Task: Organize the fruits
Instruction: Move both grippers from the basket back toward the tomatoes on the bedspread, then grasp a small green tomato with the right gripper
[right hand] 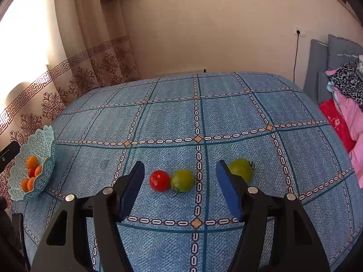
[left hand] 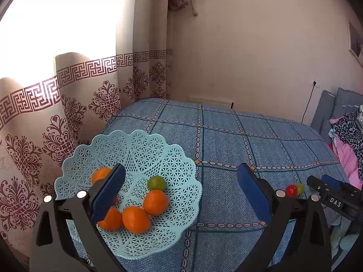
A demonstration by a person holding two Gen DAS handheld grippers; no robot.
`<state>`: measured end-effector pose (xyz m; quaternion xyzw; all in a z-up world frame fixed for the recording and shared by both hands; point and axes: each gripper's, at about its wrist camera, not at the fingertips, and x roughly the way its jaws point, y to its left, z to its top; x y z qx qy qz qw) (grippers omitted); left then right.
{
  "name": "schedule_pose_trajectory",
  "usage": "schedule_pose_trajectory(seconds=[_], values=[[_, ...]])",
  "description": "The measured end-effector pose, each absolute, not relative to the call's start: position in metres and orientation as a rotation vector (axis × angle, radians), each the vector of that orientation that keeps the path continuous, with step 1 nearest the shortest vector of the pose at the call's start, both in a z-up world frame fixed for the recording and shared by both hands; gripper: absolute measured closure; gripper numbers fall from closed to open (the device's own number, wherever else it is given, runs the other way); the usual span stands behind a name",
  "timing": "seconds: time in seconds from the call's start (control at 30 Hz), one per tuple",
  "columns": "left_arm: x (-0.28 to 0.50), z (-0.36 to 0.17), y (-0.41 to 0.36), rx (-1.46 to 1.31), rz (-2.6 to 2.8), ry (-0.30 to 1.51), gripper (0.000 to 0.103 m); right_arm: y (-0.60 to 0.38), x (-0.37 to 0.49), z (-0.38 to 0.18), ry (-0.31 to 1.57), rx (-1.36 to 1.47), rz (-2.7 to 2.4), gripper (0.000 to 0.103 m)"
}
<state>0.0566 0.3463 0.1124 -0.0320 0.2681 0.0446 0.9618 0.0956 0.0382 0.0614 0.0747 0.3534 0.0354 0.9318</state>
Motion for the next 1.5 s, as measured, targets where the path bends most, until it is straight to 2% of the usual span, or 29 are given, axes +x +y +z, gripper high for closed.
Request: schedule_pose_trajectory(seconds=[0.13, 0.33, 0.63, 1.5], values=[[0.056, 0.109, 0.333, -0.029, 0.067, 0.552, 0.003, 0.022, 0.1, 0.051, 0.754, 0.2, 0.063, 0.038], [0.057, 0.104, 0.32, 0.005, 0.035, 0.563, 0.003, 0.016, 0.112, 0.038, 0.808, 0.259, 0.081, 0.053], [0.059, 0.099, 0.315, 0.025, 0.023, 0.575, 0.003, 0.02, 0.121, 0.024, 0.853, 0.309, 0.113, 0.055], [0.056, 0.098, 0.307, 0.047, 0.014, 0.582, 0.003, 0.035, 0.104, 0.027, 0.8, 0.198, 0.082, 0.055]])
